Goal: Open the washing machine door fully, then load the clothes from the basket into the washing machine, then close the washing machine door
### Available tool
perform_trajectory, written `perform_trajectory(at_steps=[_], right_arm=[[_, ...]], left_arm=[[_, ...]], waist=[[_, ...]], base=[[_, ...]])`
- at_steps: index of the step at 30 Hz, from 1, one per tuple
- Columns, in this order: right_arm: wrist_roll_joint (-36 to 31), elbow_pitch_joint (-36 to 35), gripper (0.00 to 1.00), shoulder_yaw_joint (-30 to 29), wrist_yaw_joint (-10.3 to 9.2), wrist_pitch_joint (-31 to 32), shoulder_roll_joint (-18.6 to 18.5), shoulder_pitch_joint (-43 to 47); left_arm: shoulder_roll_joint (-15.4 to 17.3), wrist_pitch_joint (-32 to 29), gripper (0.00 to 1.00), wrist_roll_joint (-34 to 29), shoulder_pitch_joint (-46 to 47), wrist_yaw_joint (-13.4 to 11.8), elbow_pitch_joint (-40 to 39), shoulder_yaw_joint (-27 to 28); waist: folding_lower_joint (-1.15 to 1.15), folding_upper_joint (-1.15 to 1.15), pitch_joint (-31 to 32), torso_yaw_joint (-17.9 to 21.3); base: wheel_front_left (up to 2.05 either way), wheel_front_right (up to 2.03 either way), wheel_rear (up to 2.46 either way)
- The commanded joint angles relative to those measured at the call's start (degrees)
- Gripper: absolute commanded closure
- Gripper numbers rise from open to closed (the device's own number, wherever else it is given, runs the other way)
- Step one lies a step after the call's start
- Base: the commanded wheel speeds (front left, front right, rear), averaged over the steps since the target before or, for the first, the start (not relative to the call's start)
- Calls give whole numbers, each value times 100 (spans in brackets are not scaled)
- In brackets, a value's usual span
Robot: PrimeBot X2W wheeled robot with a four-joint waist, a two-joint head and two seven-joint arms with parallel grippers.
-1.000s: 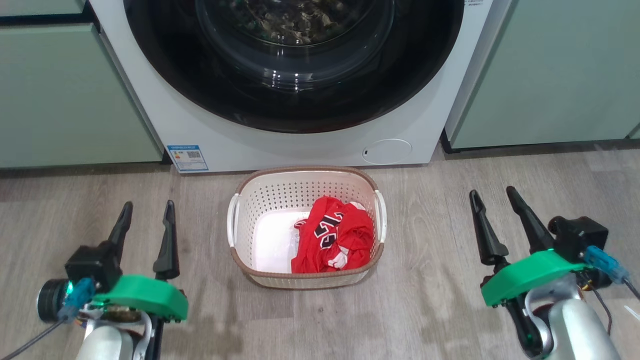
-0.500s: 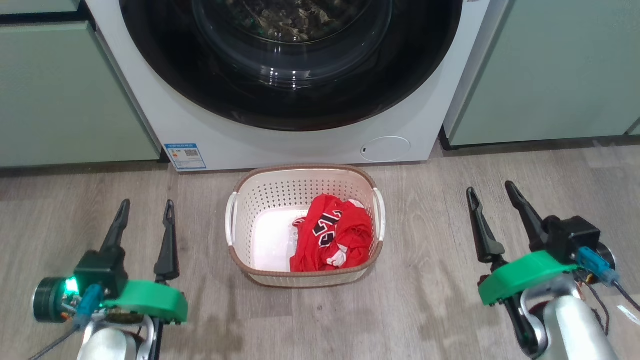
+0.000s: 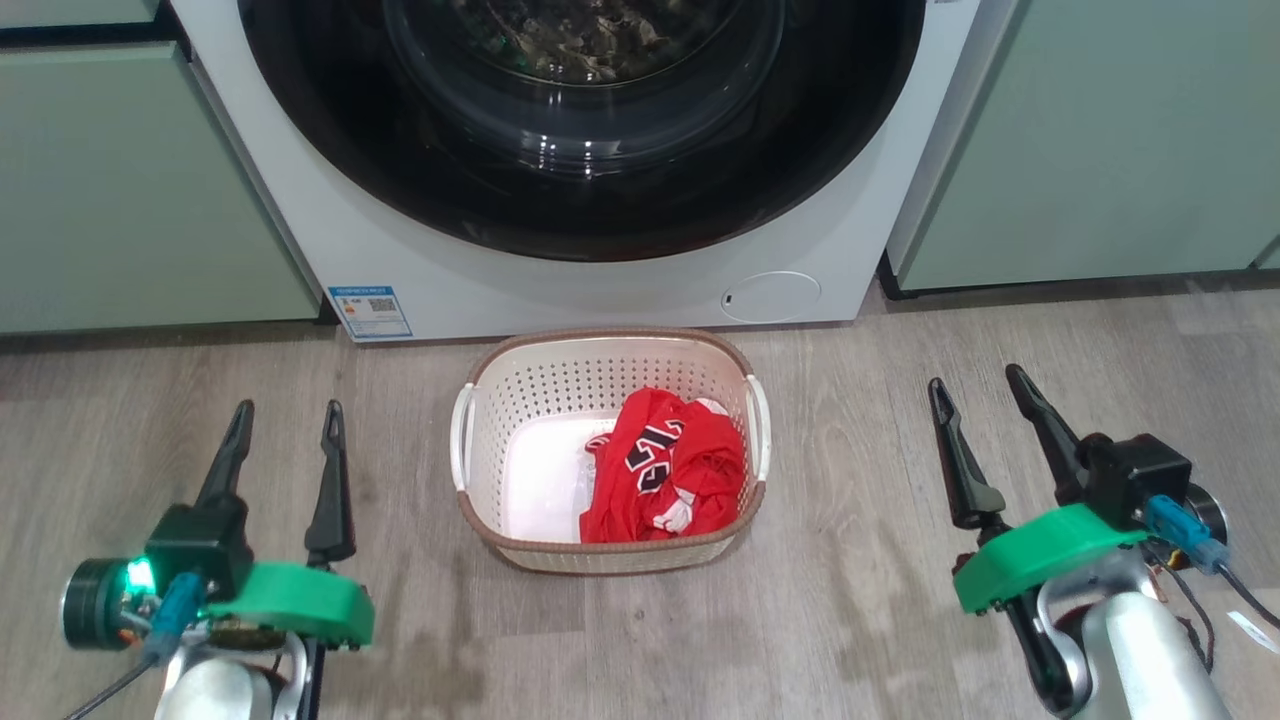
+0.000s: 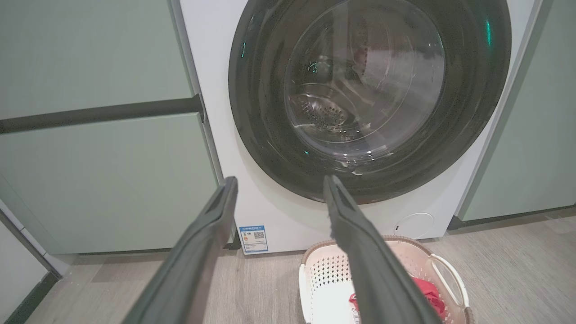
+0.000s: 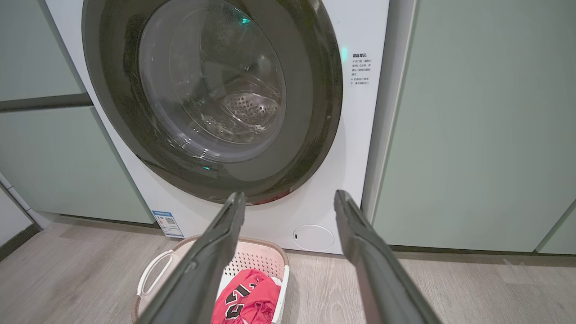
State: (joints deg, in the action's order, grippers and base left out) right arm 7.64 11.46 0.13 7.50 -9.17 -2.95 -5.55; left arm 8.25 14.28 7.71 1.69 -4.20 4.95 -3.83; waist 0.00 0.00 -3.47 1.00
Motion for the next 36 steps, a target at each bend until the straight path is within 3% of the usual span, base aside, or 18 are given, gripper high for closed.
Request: perform_trajectory(at_steps=[1,36], right_arm=[[27,-161,0,146,-1,-78,7,-289],[100,-161,0,150,-1,-112,7,-300]], left_arm=[[36,72,0,44,127,15,-158,230],[-28,72,0,21,181,149,-22,256]], waist=[[0,0,-8,4],[0,0,-27,-2]], base=[[0,0,0],[0,0,0]])
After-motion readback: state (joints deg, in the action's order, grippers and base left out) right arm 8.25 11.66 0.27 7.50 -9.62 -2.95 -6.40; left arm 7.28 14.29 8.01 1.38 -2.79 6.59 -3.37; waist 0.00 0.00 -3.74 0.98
